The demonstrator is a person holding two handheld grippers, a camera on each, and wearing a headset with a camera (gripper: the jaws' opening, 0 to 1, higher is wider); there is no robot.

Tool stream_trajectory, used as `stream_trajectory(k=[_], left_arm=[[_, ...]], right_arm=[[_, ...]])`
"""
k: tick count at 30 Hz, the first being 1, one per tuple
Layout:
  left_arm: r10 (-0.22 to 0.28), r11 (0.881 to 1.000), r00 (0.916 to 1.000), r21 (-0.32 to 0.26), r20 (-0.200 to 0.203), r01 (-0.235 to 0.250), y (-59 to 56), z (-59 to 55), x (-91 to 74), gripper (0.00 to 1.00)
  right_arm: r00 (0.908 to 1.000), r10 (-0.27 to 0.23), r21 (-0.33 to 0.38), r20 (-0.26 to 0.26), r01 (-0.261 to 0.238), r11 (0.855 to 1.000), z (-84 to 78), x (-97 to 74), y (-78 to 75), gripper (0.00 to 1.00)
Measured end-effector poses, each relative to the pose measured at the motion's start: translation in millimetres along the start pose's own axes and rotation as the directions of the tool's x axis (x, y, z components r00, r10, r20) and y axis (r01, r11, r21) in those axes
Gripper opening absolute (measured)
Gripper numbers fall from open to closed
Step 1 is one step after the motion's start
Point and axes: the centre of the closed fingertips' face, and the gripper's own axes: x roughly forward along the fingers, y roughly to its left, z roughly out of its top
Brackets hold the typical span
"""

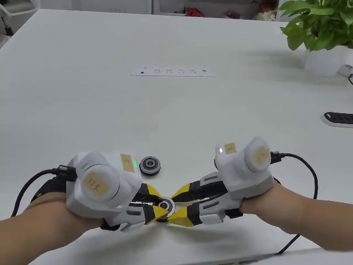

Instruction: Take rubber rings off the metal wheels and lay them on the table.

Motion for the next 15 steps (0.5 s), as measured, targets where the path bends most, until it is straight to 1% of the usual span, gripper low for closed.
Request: stream_trajectory(k=[6,10,11,15], left_arm=[[0.000,1.000,1.0000,-0.001,-0.001,0.000,-0.1,0.1,-0.3,0.13],[0.001,1.000,1.0000,-0.003,-0.001,-0.001,-0.2,0.1,-0.6,0.13],[0.001,1.000,1.0000,-0.004,-0.001,-0.001,-0.3,0.1,-0.7,0.13],[0.002,1.000,1.0000,-0.007,0.000,-0.002,-0.6,0.2,-1.1,0.13]], right_arm=[[1.0000,0.004,-0.013,-0.007,-0.004,1.000,-1.8,-1.4,-0.4,0.20],[0.9997,0.001,-0.036,-0.024,-0.002,0.999,-4.9,-2.8,-1.3,0.16],[0.9998,0.005,-0.027,-0.020,-0.005,1.000,-4.1,-2.6,-1.0,0.16],[0.9997,0.005,-0.031,-0.024,-0.005,0.999,-4.5,-2.6,-1.6,0.16]])
